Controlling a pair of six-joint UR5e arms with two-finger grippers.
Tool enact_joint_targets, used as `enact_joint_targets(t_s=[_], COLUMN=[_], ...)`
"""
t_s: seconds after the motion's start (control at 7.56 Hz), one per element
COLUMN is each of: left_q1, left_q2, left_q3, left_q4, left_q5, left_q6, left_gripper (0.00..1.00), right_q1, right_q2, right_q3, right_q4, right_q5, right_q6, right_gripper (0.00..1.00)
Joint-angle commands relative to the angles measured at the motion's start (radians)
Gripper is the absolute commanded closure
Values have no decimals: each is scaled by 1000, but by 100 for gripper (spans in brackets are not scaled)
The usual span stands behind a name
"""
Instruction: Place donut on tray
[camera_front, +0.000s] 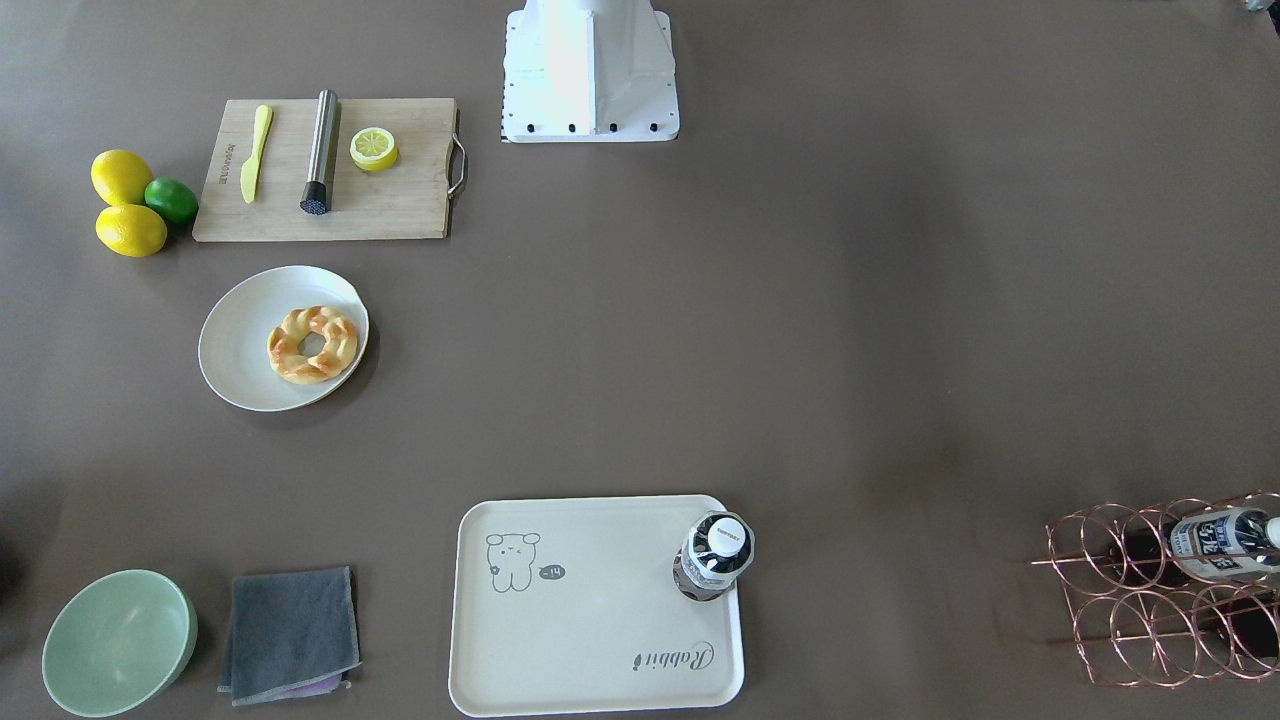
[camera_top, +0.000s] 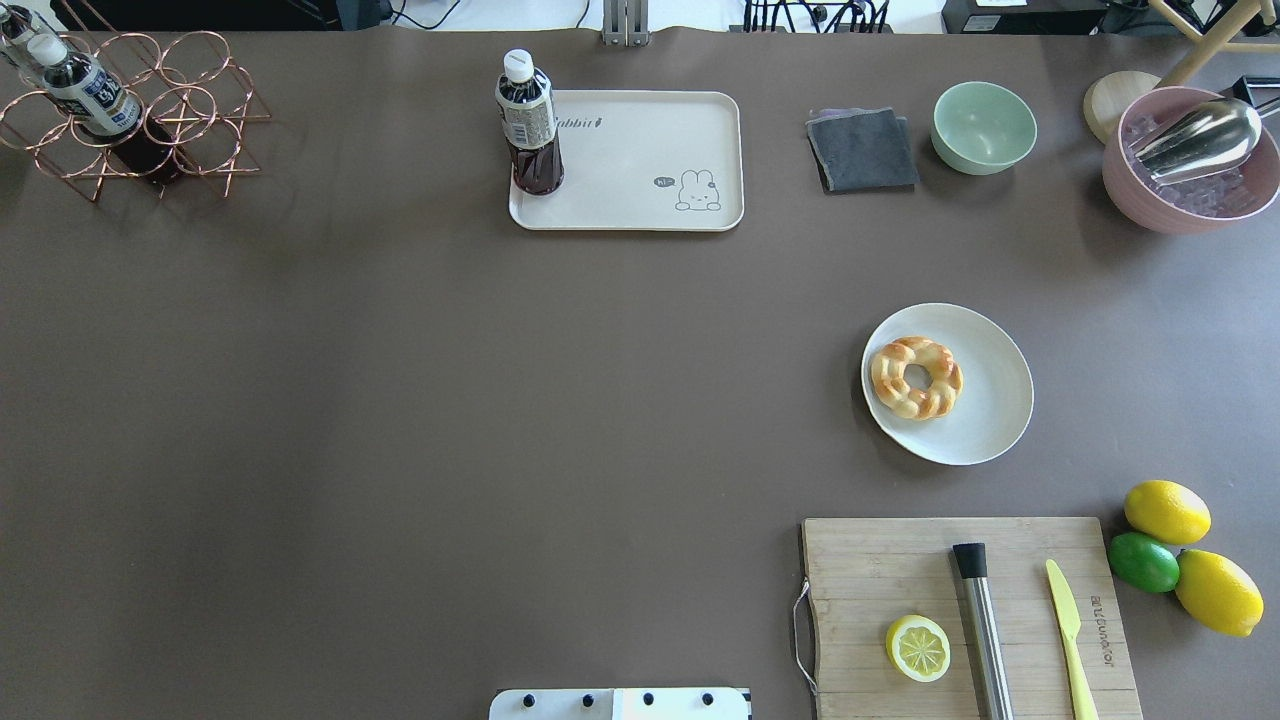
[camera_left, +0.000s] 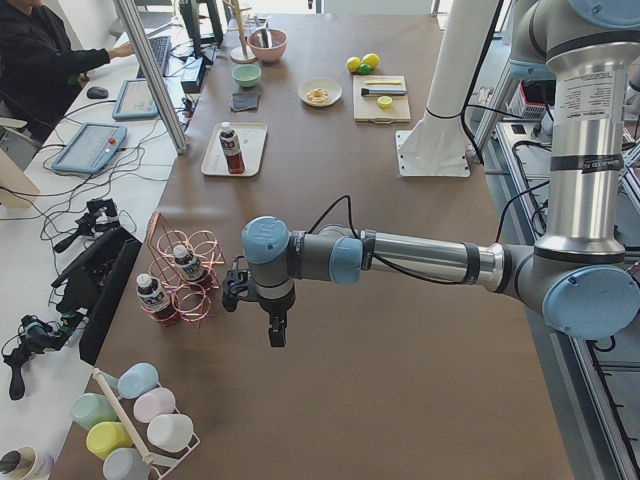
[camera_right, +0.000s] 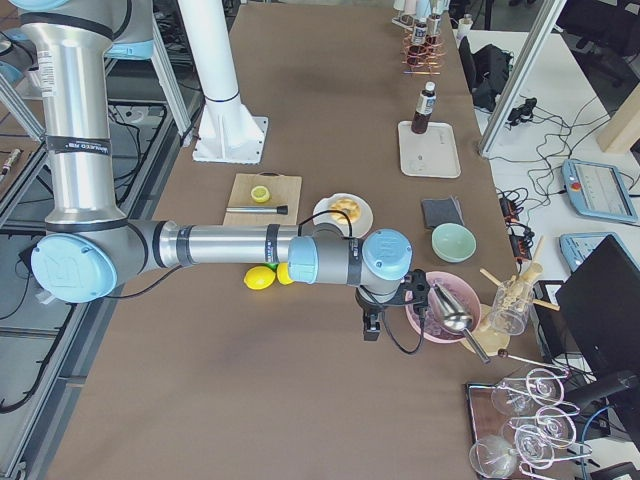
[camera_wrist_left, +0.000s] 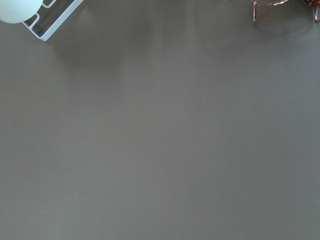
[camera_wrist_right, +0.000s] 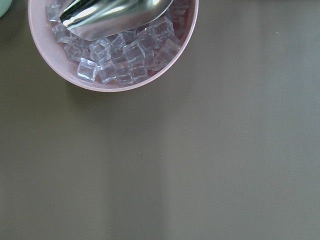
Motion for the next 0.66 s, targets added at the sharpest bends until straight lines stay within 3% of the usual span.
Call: enact_joint_targets(t_s=[0.0,0.26,0.53], left_q1=[0,2,2], left_q2=[2,12,12], left_q3=[4,-1,1], left_q4=[0,0,0], left_q5=[0,0,2], left_q6=[0,0,0], left_gripper=[2,2,2], right_q1=[-54,-184,-281], right_q2=[66,152,136], right_q3=[29,47,40], right_q4=[1,62,345], right_q5=[-8,-60,-62], right_q6=[100,363,690], right_gripper=[0,0,0])
